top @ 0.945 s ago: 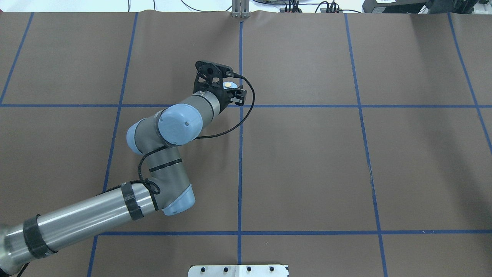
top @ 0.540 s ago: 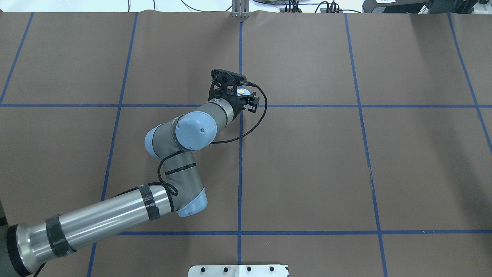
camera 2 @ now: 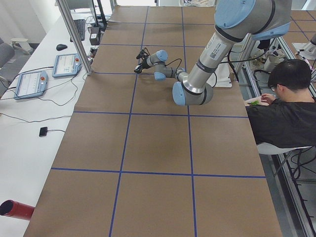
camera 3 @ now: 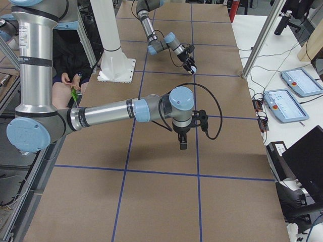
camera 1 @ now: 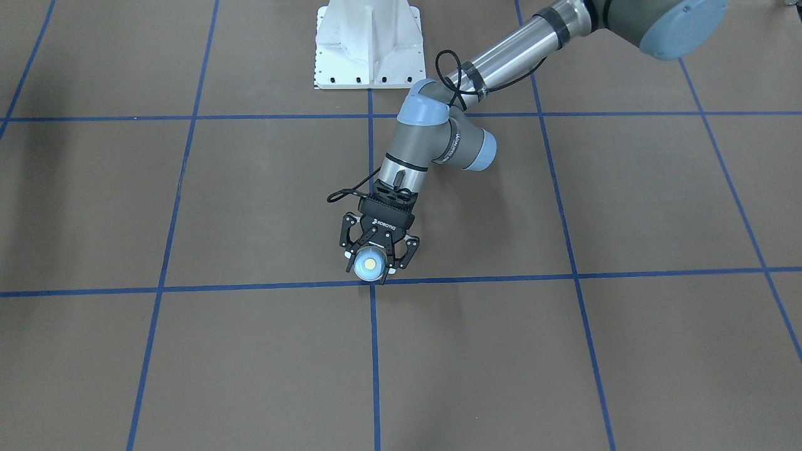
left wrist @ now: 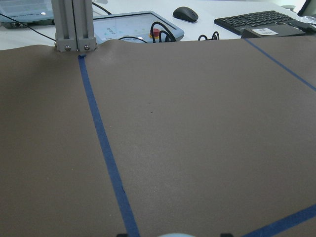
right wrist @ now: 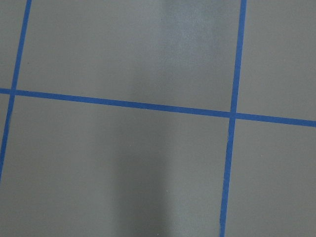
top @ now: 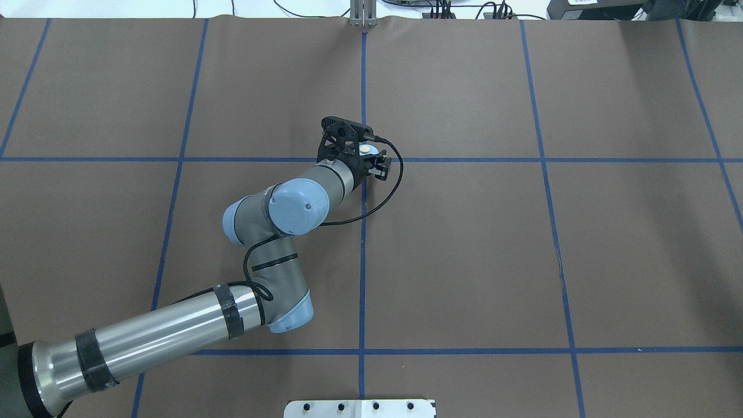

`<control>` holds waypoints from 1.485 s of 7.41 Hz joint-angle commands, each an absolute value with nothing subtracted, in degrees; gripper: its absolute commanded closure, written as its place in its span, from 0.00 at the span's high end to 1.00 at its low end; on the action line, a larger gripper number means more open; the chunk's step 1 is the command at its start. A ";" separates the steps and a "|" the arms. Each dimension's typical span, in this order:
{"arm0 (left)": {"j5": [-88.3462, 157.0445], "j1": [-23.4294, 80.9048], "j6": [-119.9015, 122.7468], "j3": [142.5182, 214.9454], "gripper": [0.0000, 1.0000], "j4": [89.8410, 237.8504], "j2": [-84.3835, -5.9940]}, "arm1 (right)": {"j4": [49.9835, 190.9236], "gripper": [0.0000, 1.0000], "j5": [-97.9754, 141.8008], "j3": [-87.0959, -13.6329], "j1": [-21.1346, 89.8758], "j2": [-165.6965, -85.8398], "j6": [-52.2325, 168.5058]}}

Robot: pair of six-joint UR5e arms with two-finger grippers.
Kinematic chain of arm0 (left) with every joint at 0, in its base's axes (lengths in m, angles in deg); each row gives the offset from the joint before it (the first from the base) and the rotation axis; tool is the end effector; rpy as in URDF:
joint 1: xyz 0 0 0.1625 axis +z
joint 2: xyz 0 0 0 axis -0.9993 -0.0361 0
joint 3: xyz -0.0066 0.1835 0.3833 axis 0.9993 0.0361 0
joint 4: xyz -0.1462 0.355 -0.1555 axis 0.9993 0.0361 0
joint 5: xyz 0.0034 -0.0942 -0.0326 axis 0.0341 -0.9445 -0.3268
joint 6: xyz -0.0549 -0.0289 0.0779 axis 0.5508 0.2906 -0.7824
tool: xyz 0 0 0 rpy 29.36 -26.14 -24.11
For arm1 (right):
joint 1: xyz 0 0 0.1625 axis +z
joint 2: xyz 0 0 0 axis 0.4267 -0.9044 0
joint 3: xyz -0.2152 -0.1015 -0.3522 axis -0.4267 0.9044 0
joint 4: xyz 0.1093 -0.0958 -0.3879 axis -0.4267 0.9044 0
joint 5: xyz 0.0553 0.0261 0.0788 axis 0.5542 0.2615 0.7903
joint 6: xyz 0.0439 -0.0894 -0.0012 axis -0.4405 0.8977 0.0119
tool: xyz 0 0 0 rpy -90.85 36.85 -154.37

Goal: Place and press bell with both arms
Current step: 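Lower the bell onto the grid center and open the left gripper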

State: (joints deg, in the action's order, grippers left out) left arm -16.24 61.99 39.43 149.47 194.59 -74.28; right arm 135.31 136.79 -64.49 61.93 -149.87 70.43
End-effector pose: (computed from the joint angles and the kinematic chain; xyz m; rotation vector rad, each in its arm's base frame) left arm 0.6486 -0.4978 0.2298 0.9238 1.0010 -0.0449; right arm 0.0365 -0.4664 0.5430 0.1378 -0.8431 -0.0612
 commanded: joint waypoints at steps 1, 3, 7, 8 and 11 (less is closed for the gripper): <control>-16.28 62.18 39.43 149.20 0.00 194.61 -74.37 | 135.29 1.00 136.79 -64.51 61.93 -149.83 70.42; -16.28 62.45 39.43 148.59 0.00 194.61 -74.37 | 135.29 1.00 136.79 -64.51 61.93 -149.83 70.42; -16.27 62.62 39.43 148.58 0.00 194.61 -74.37 | 135.29 1.00 136.79 -64.51 61.93 -149.83 70.42; -16.62 62.62 39.43 148.50 0.24 194.61 -74.37 | 135.29 1.00 136.79 -64.51 61.93 -149.83 70.51; -16.72 62.53 39.60 148.84 0.85 194.69 -74.46 | 135.29 1.00 136.88 -64.60 61.93 -149.83 70.42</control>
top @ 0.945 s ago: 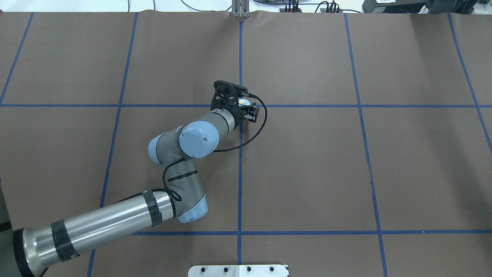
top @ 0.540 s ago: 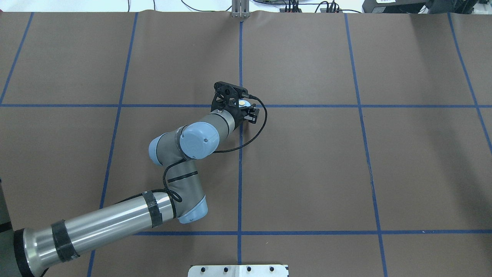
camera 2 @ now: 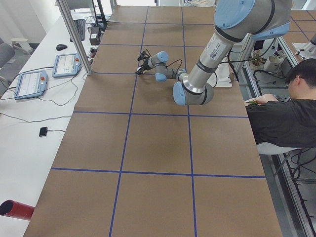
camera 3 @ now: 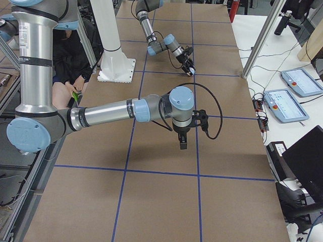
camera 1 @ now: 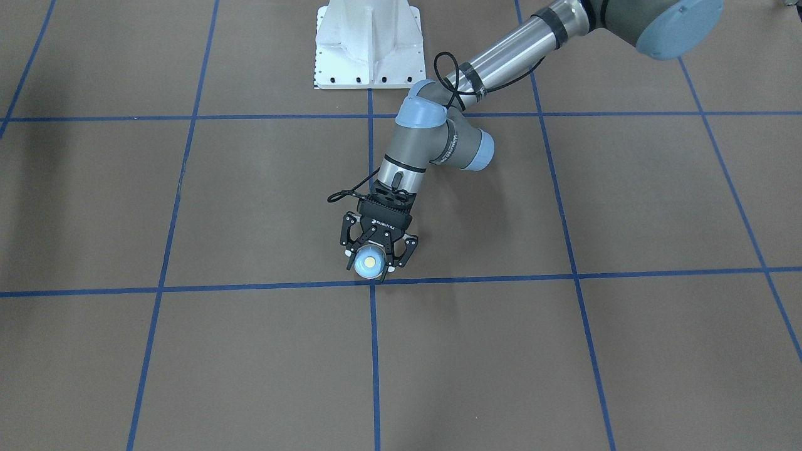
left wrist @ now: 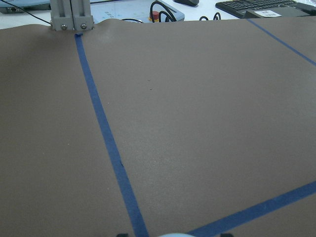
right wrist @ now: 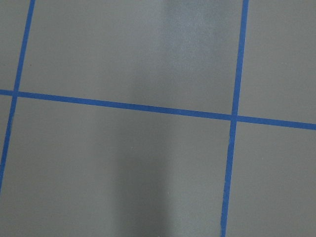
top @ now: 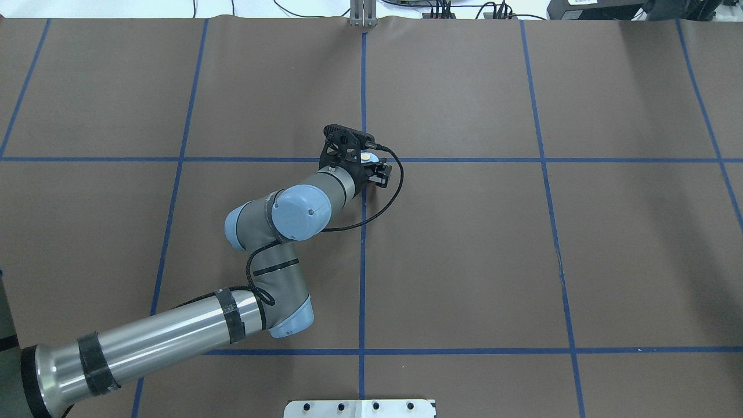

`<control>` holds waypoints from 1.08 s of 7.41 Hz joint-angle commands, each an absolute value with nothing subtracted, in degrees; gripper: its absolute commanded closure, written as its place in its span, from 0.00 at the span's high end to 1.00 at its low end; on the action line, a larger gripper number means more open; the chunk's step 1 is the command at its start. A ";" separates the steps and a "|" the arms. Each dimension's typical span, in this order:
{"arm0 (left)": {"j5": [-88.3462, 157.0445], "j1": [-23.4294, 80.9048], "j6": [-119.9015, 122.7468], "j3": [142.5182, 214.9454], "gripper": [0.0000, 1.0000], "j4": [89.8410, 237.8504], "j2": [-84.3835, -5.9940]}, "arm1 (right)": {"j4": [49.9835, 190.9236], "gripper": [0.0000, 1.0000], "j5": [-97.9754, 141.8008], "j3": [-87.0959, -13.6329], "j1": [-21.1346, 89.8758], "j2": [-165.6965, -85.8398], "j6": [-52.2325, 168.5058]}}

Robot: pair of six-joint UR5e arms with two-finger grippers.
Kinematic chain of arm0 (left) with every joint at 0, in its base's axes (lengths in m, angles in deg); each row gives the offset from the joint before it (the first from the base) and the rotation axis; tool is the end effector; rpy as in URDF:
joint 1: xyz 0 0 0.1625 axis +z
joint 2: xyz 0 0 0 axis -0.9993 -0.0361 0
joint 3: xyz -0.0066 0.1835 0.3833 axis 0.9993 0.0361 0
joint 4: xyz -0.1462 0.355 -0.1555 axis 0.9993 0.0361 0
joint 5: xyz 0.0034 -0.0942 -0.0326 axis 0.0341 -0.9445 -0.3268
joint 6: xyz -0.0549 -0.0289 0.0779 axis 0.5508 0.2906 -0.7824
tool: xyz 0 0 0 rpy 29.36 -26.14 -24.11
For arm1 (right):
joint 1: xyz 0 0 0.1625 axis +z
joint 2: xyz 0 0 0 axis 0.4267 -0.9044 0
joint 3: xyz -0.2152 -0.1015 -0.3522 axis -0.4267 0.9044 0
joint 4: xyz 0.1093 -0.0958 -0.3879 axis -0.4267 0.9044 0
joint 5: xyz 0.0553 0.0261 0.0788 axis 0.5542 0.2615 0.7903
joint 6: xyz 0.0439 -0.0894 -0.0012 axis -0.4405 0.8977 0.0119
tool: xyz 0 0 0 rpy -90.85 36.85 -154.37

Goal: Place and press bell with both arms
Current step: 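Lower the bell onto the grid center and open the left gripper, then withdraw the left arm while the right arm reaches toward the bell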

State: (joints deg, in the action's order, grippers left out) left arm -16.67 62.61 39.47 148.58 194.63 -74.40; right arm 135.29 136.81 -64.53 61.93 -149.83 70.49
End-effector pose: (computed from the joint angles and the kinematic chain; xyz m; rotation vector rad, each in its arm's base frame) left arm 0.6575 -0.4916 0.2356 0.9073 0.9989 -0.0287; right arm 0.0364 -0.4666 0.5423 0.1398 -0.8434 -0.0630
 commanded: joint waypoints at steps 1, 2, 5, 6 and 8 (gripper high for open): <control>-16.63 62.45 39.78 149.19 1.00 194.78 -74.46 | 135.29 1.00 136.97 -64.86 61.93 -149.83 70.42; -16.63 62.27 39.69 149.20 1.00 194.78 -74.46 | 135.29 1.00 136.97 -64.95 61.93 -149.74 70.51; -19.68 58.95 39.52 149.99 1.00 194.35 -74.46 | 135.82 1.00 136.79 -64.69 61.67 -145.71 70.42; -23.53 56.41 39.34 149.99 1.00 192.78 -74.46 | 136.16 1.00 136.70 -64.42 60.01 -142.65 68.24; -31.62 51.39 39.07 152.35 1.00 185.50 -74.03 | 136.08 1.00 136.44 -64.16 51.17 -133.62 50.56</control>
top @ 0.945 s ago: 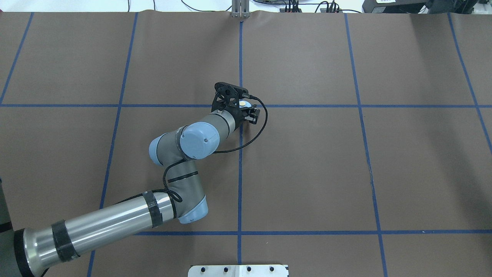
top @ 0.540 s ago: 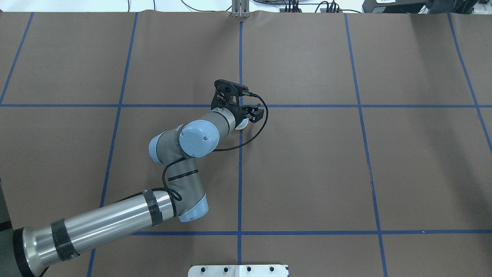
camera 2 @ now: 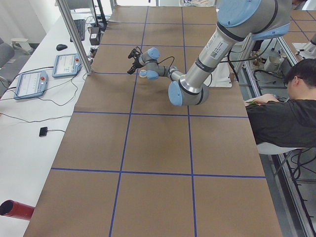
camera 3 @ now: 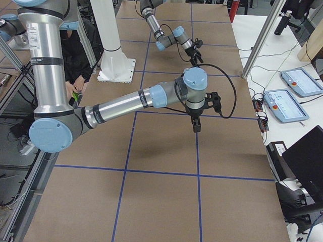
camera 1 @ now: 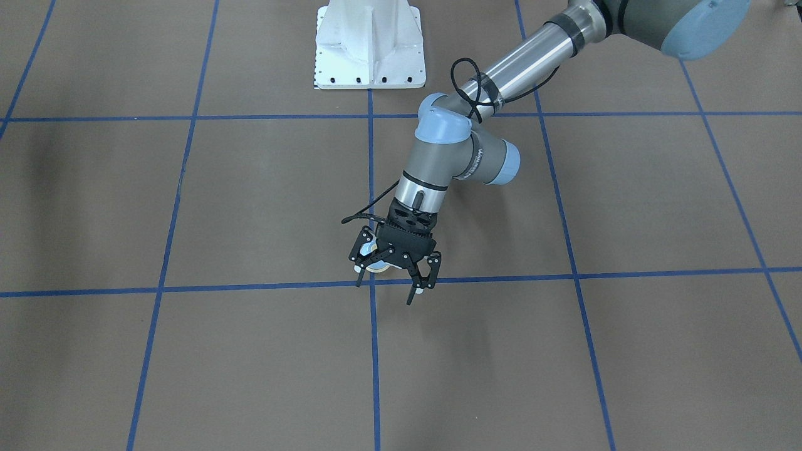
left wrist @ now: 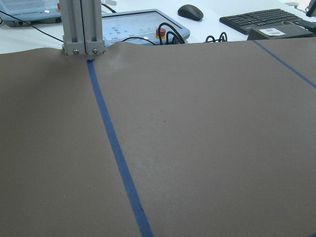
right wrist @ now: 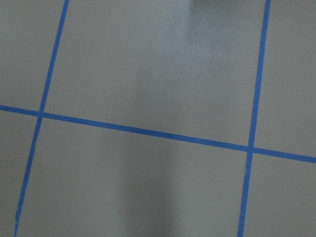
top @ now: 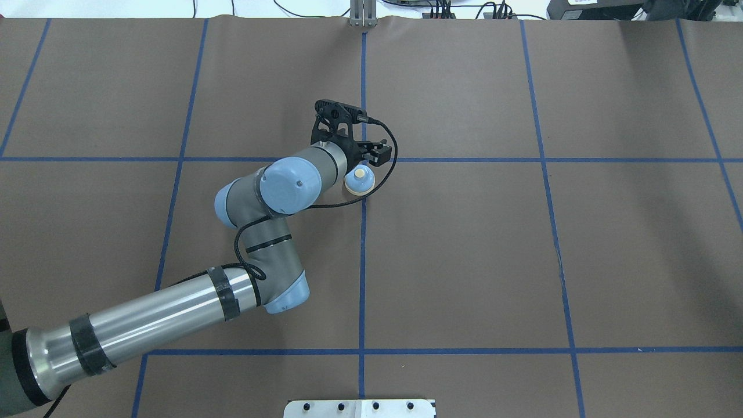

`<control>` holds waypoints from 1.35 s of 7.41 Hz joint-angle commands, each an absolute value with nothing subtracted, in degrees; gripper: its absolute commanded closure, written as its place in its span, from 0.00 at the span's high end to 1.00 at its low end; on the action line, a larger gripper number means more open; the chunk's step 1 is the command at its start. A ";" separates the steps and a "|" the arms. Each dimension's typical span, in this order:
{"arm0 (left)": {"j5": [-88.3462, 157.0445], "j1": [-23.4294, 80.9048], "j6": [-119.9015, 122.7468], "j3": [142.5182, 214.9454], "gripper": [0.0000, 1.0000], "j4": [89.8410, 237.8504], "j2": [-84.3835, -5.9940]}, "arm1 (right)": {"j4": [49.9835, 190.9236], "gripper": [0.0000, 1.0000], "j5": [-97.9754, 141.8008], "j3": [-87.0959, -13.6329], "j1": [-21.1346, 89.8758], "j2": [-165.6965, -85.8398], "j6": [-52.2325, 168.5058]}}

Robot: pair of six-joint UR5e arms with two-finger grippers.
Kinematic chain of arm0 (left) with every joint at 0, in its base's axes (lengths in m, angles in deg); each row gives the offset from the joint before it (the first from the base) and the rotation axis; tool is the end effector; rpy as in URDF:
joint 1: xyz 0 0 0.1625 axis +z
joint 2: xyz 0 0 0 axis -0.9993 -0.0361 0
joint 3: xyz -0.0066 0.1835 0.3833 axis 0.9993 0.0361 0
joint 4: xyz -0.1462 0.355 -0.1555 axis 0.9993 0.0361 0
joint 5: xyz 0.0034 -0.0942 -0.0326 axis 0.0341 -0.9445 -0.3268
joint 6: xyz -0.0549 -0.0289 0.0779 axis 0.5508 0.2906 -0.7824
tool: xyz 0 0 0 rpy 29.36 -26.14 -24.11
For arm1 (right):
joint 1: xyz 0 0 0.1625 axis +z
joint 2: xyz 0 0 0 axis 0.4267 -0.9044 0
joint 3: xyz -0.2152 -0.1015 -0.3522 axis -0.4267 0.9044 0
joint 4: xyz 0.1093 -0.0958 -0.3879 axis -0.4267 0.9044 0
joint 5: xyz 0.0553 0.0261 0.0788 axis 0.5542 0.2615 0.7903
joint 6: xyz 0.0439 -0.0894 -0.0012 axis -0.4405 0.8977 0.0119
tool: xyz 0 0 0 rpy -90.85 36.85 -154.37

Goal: Place and press bell with both arms
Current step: 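Withdraw the left arm while the right arm reaches toward the bell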

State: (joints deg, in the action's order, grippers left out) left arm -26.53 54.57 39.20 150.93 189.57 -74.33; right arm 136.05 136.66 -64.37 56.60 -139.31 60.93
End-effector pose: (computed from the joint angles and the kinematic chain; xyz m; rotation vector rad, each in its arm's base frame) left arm 0.5925 -0.5655 0.2281 0.8388 0.9834 -0.0238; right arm -0.0156 -0.5291 0.4542 0.1859 -0.8744 -0.0638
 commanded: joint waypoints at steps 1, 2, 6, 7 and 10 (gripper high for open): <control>-35.92 49.11 39.07 153.41 1.00 182.60 -73.50 | 136.08 0.99 135.22 -63.37 45.29 -128.52 40.72; -39.18 46.65 38.47 155.85 1.00 178.65 -71.58 | 135.99 0.93 131.47 -62.15 39.57 -123.34 32.88; -52.02 36.63 27.48 169.47 1.00 169.12 -59.47 | 135.82 0.00 128.62 -52.84 28.11 -107.58 18.92; -53.35 35.56 26.95 171.41 1.00 169.03 -56.65 | 135.82 0.00 126.62 -49.25 26.00 -103.64 17.09; -63.45 27.40 17.88 179.30 1.00 154.88 -52.32 | 135.64 0.00 121.53 -33.70 20.64 -90.36 15.76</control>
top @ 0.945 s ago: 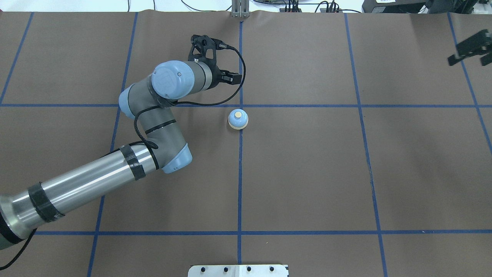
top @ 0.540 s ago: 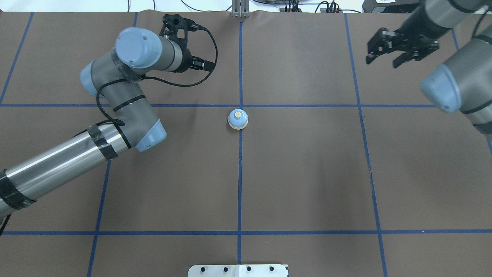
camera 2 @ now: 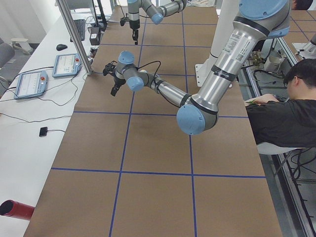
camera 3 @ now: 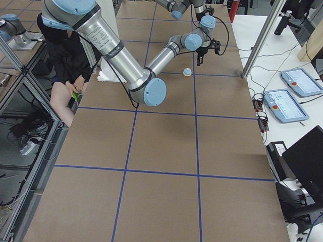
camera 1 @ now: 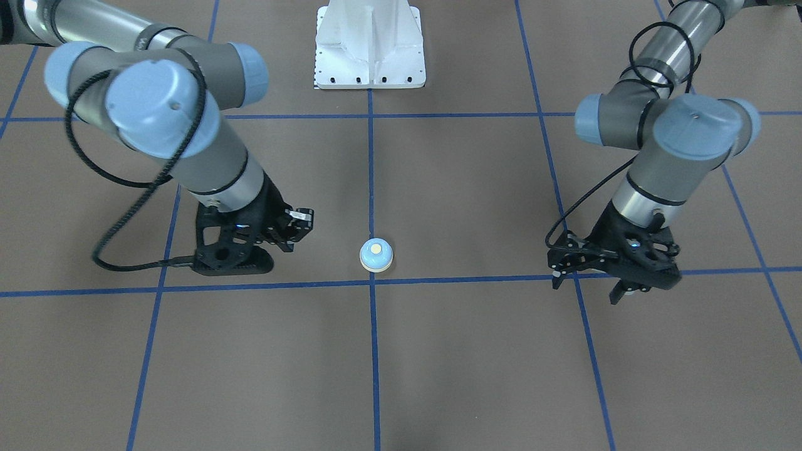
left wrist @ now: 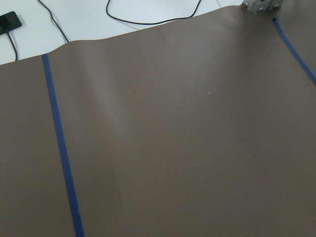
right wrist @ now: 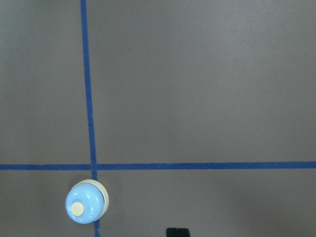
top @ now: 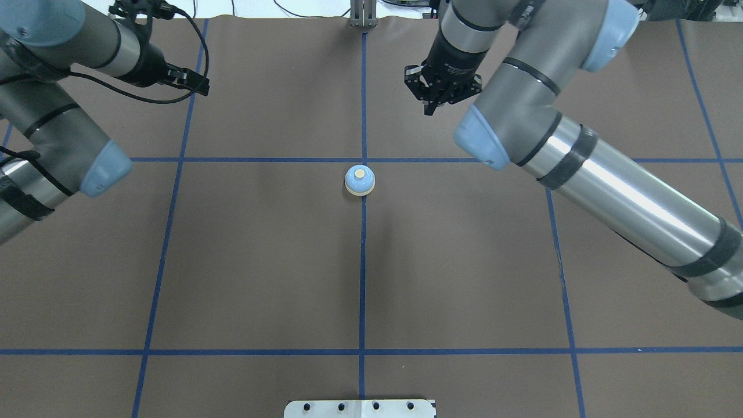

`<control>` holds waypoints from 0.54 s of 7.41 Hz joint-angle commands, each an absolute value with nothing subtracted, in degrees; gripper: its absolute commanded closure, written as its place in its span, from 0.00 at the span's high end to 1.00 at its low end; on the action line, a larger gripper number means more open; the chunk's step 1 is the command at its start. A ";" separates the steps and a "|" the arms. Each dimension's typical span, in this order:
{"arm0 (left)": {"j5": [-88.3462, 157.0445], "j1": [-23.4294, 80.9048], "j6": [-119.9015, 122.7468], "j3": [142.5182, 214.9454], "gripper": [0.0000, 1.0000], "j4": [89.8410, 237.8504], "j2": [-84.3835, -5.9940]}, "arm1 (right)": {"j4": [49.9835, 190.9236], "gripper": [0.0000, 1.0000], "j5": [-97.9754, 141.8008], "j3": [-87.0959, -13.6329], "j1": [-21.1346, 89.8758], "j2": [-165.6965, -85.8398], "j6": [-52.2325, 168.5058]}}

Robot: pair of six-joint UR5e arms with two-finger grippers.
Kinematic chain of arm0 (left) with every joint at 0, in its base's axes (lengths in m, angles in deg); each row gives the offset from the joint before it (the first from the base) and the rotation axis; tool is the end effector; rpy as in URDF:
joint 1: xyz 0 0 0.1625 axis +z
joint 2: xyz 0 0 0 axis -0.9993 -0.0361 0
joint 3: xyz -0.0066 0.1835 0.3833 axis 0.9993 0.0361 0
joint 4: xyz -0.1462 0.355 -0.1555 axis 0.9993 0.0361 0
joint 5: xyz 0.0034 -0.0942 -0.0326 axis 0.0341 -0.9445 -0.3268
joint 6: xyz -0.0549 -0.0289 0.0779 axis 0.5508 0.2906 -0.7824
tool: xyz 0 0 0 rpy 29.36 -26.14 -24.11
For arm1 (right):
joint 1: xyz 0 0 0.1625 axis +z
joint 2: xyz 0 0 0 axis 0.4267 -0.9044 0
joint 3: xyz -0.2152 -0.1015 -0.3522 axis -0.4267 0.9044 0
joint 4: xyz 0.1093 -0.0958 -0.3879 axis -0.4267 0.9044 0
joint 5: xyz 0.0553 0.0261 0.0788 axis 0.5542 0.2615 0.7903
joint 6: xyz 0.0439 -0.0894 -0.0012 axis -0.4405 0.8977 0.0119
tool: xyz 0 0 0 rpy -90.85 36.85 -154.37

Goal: Place and press bell with both arms
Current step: 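Lower the right gripper over the bell while the left arm retracts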

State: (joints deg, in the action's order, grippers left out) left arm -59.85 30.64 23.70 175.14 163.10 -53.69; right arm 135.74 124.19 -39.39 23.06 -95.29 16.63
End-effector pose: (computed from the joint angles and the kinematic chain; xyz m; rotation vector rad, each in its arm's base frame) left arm 0.2953 -0.6265 0.3477 0.4779 0.8429 0.1306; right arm -0.4397 -0.6075 0.1633 -0.0090 -0.9022 0.0473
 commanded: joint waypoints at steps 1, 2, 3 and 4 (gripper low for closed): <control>-63.39 25.55 10.06 184.30 1.00 144.09 -50.22 | 135.47 0.00 119.06 -31.22 18.88 -88.59 15.23; -63.39 23.18 3.81 187.14 1.00 134.67 -50.03 | 135.38 0.00 117.56 -28.94 17.82 -86.91 15.14; -63.39 21.50 -0.61 188.82 1.00 128.14 -50.03 | 132.94 0.00 116.41 -25.52 17.11 -85.33 15.14; -63.39 20.18 -3.61 189.18 1.00 126.07 -49.24 | 130.39 0.00 115.44 -22.79 16.15 -84.62 15.14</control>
State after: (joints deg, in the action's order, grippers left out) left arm -63.33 22.22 1.49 187.69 131.73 -50.00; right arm 133.26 116.95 -26.61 17.40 -86.10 15.19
